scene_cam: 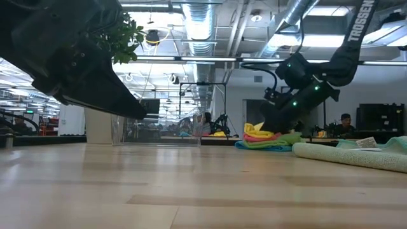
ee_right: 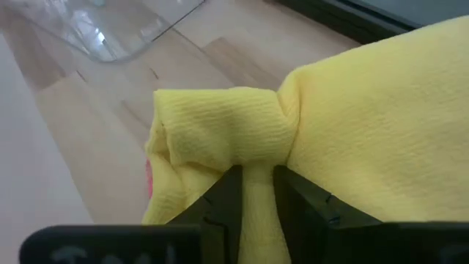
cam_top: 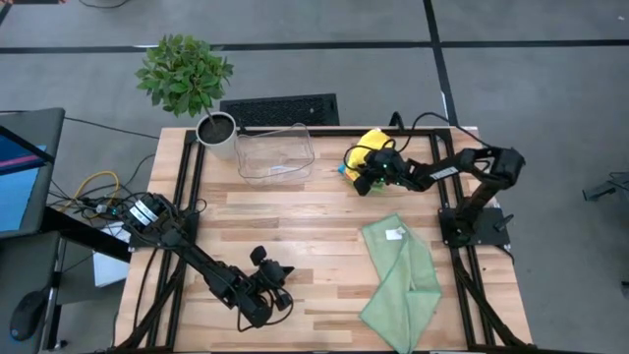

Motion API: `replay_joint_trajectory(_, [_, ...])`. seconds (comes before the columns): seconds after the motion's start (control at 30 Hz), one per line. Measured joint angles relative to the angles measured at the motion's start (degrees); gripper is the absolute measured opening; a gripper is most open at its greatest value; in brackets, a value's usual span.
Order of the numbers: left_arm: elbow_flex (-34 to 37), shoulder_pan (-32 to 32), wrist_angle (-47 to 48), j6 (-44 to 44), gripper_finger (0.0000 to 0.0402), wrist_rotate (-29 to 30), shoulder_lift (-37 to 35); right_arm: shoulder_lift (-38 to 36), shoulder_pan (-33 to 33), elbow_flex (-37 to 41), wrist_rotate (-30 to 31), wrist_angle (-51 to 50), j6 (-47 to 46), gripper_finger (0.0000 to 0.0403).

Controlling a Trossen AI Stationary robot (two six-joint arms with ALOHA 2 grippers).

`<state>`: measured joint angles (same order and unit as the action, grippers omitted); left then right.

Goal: Fold microfiber towels
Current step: Stack the yellow microfiber cloth on the pink microfiber cloth, then fold the light green microfiber cloth

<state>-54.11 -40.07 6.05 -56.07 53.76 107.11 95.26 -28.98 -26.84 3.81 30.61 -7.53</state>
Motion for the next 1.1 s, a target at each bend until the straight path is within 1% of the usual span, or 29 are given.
replay_joint_trajectory(0.1, [0.0,0.0,0.0,0.0,0.0000,0.0,0.0,-3.4,0.0,0.1,-0.5,-2.8,0.0,0.0107])
replay_joint_trajectory(0.17, [0.0,0.0,0.0,0.0,0.0000,0.0,0.0,-7.6,-0.4,0.2,-0.9,-6.1,0.1,0.0107])
replay_joint_trajectory(0.37, [0.0,0.0,-0.5,0.0,0.0002,0.9,0.0,-25.3,-0.8,0.2,-0.9,-15.8,0.2,0.0111])
replay_joint_trajectory(0.47, [0.0,0.2,-2.6,2.9,0.0016,1.7,0.0,-35.2,0.4,0.2,-0.9,-25.0,-2.4,0.0120])
replay_joint_trajectory(0.57, [0.0,1.1,-7.4,8.3,0.0048,0.4,0.0,-43.3,3.9,0.1,-1.1,-38.0,-6.8,0.0138])
replay_joint_trajectory(0.63, [0.0,2.6,-12.0,13.8,0.0075,-3.4,-0.1,-47.5,7.2,0.1,-1.1,-46.4,-10.2,0.0155])
replay_joint_trajectory(0.73, [0.0,6.4,-20.4,22.0,0.0123,-13.2,-0.2,-51.2,12.6,0.1,-1.1,-57.7,-17.5,0.0183])
replay_joint_trajectory(0.8, [0.0,9.1,-25.7,25.5,0.0153,-19.4,-0.2,-51.9,16.1,0.2,-0.9,-63.1,-23.1,0.0199])
replay_joint_trajectory(0.9, [0.0,13.0,-31.3,28.9,0.0187,-24.7,-0.2,-51.3,20.6,-0.3,0.8,-69.8,-31.5,0.0215])
replay_joint_trajectory(1.0, [0.0,16.5,-35.6,30.5,0.0204,-28.5,-0.2,-48.7,24.0,-1.5,2.8,-72.4,-40.4,0.0219])
replay_joint_trajectory(1.1, [-0.1,19.2,-38.2,30.0,0.0210,-35.1,-0.3,-45.7,27.1,-2.4,4.3,-72.2,-43.2,0.0217])
